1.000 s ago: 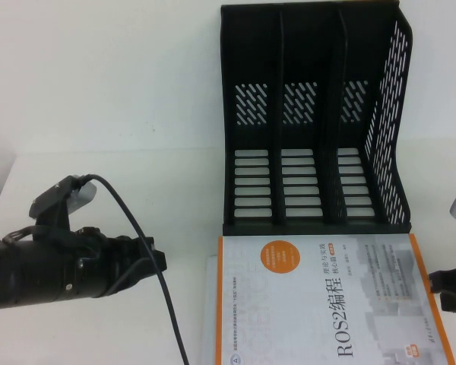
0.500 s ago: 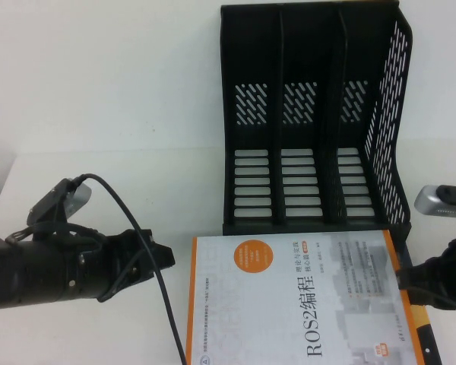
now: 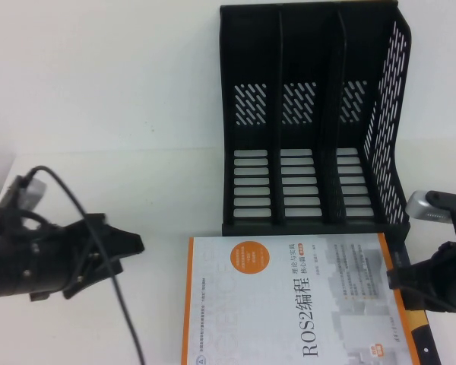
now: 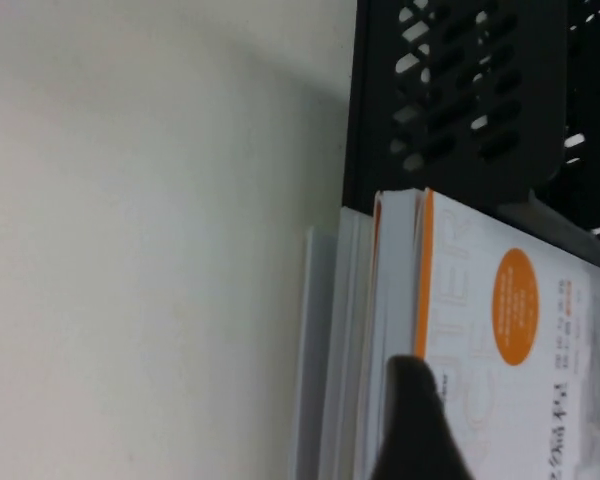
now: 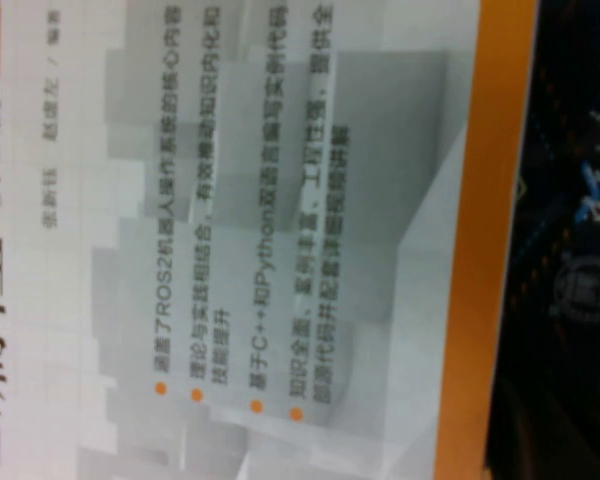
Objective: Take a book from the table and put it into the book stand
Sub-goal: Push book with right arm
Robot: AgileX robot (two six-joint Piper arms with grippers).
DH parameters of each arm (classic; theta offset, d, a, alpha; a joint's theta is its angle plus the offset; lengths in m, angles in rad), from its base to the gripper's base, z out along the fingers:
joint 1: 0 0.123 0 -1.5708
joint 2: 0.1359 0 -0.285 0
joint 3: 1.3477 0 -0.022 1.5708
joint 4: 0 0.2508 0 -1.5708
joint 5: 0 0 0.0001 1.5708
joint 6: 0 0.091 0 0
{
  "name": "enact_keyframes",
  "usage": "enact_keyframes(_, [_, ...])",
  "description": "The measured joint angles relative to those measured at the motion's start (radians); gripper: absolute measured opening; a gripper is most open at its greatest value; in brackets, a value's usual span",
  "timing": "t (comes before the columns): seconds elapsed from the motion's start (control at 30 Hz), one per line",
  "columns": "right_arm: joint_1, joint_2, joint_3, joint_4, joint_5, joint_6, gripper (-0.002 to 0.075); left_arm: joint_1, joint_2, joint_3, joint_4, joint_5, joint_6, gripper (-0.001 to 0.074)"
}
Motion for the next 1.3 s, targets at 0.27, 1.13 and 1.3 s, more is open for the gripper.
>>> enact_keyframes(0.27, [0.007, 0.003, 0.000, 0.019, -0.010, -0.016, 0.0001, 0.095, 0.002, 0.000, 0.085, 0.173, 0.076, 0.0472])
enact_keyframes(1.13, [0.056, 0.009, 0.000, 0.082, -0.052, -0.056, 0.0001, 0.095, 0.541, -0.071, -0.080, 0.438, 0.327, 0.0594])
enact_keyframes(1.3, [0.074, 0.017, 0.000, 0.182, -0.057, -0.122, 0.0001, 0.095, 0.551, -0.071, -0.117, 0.438, 0.338, 0.0594])
